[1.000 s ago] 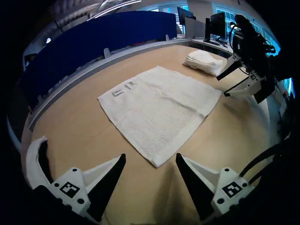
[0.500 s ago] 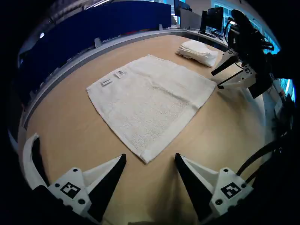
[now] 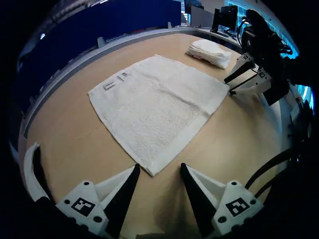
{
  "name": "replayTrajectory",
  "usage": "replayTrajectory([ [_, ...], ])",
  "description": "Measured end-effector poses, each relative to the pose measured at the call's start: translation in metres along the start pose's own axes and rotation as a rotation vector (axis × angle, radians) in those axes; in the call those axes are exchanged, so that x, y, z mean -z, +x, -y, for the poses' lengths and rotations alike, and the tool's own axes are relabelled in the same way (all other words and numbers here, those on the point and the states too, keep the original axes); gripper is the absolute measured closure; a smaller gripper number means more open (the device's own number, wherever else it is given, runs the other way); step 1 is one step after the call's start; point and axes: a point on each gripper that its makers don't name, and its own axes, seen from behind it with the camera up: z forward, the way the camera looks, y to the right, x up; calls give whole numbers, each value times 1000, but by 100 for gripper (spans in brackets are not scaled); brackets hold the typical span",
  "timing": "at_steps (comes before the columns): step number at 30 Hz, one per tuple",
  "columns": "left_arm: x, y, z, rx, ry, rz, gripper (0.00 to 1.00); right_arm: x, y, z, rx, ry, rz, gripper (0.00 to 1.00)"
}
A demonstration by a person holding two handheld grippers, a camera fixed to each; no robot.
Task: Fold towel
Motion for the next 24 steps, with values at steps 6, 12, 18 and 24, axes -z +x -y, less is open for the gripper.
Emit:
replayTrajectory([
  [6,-1,0,-5,-2,-10,9,38,-1,1,0,-4,3,-5,65],
  [12,-3,2,-9,-15,-18,11,49,-2,0,2,-12,15,-3,72],
  [18,-5,3,-11,-22,-27,17,71,0,-1,1,-4,14,0,80],
  [24,-6,5,-9,-55,-9,21,81,1,-1,0,10,12,2,85],
])
